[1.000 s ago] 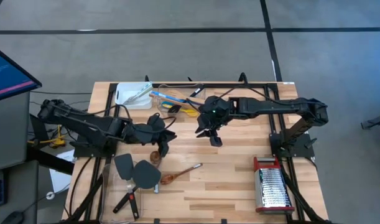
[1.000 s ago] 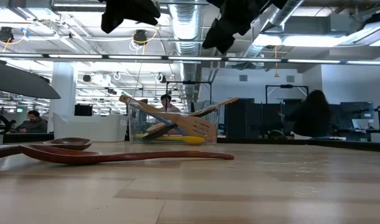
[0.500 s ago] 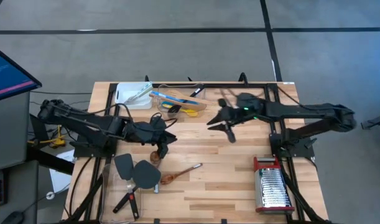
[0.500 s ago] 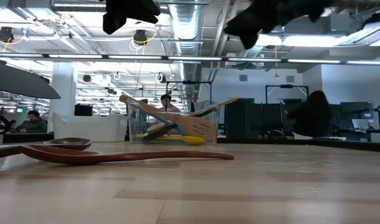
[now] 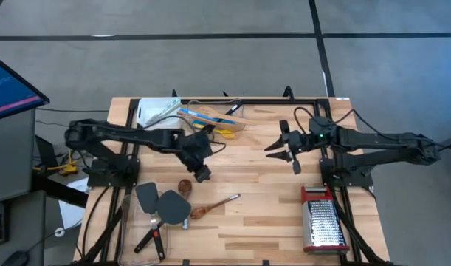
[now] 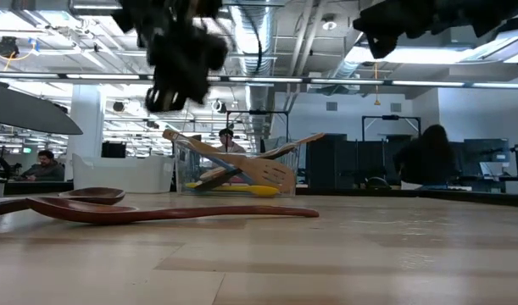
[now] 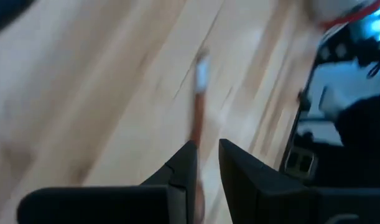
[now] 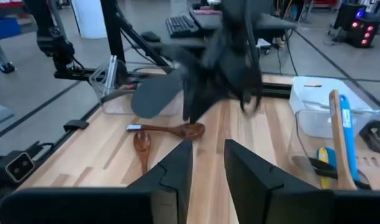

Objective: Pick & Place Kitchen Items
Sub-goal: Put the brown serving spoon into the top transparent bin

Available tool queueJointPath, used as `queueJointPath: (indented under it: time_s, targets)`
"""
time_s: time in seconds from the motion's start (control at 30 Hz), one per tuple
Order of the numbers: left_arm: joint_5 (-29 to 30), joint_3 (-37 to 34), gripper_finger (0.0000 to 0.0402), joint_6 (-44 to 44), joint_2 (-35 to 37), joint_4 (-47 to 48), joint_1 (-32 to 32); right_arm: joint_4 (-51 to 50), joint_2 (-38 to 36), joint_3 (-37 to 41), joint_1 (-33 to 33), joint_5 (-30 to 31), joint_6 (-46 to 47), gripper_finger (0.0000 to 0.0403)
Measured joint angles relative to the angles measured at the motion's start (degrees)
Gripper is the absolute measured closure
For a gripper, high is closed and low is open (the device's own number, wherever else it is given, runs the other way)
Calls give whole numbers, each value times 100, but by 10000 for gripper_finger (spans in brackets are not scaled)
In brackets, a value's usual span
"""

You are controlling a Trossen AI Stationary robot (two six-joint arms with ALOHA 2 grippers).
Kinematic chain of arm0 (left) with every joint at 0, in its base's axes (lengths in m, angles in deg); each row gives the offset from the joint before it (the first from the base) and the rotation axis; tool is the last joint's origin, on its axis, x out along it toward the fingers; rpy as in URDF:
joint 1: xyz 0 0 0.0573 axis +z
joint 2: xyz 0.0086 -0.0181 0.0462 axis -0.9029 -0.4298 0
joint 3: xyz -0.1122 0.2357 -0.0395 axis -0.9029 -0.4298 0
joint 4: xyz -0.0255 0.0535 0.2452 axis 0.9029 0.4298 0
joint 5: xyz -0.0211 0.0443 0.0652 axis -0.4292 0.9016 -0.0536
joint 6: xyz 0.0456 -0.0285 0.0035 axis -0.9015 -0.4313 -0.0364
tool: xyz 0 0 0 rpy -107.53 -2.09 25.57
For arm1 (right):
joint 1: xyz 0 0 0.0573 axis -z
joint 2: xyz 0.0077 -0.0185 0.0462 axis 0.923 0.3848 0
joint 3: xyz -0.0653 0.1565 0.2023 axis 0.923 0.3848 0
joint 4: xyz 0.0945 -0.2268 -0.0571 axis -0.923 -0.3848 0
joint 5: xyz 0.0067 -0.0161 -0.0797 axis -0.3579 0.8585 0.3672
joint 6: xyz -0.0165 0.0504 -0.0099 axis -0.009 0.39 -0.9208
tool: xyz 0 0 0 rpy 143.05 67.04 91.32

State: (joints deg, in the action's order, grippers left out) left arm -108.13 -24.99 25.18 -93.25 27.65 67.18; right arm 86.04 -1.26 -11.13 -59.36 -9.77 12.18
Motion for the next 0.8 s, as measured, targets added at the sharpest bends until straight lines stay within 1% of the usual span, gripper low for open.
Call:
queueJointPath:
  time_s: [0.1, 0.2, 0.43, 0.53, 0.7, 0.8]
  targets:
    - [-724, -6, 349, 162, -408, 585, 230, -72, -89, -1, 11, -1, 0, 316]
    - [-1018, -8, 349, 180, -655, 1119, 387, -111, -79, 4, 15, -1, -2, 316]
    - [-1161, -9, 351, 343, -739, 1860, 686, -79, 104, 2, 16, -1, -108, 316]
    - [-1225, -8, 362, 397, -739, 2028, 682, -96, 186, 2, 55, -1, -134, 316]
    - [-1271, -9, 393, 435, -739, 2170, 629, -89, 221, 2, 180, 1, -139, 316]
    - [-1262, -7, 398, 438, -765, 2171, 629, -98, 221, 2, 237, 1, -138, 316]
